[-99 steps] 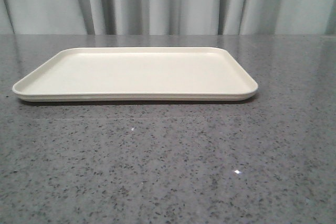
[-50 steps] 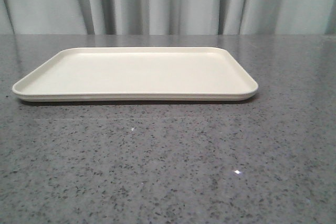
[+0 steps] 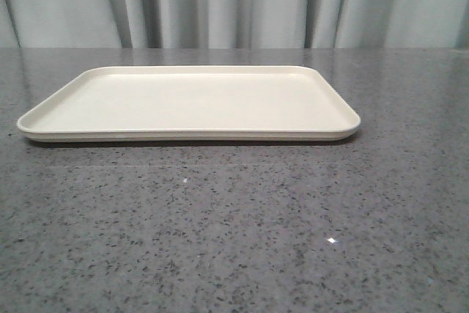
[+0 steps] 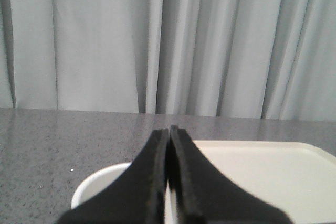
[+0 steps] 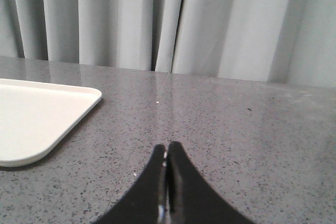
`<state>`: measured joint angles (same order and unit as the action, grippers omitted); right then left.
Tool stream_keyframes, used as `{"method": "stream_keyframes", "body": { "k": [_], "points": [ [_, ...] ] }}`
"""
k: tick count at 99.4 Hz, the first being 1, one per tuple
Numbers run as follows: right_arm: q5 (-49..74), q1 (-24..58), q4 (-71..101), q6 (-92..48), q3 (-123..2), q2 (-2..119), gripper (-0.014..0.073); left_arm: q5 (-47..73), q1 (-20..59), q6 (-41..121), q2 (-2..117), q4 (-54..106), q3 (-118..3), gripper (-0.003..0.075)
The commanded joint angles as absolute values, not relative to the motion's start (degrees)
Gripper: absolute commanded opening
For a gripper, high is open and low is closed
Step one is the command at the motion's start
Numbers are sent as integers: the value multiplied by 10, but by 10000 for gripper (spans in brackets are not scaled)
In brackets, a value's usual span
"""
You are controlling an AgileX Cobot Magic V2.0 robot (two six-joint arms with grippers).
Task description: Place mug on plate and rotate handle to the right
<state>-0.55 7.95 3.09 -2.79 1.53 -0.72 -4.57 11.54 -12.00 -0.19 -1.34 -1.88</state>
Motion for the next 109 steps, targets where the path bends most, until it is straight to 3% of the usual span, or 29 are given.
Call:
{"method": "stream_keyframes", "body": {
  "k": [1, 64, 109],
  "points": [
    [-53, 77, 32, -26, 2, -18, -113, -86, 115, -126, -19, -7, -61, -20],
    [43, 77, 32, -26, -126, -13, -113, 30, 115, -126, -8, -7, -182, -20],
    [90, 77, 25, -27, -262, 57, -109, 82, 115, -126, 109, -10, -351, -20]
  ]
}}
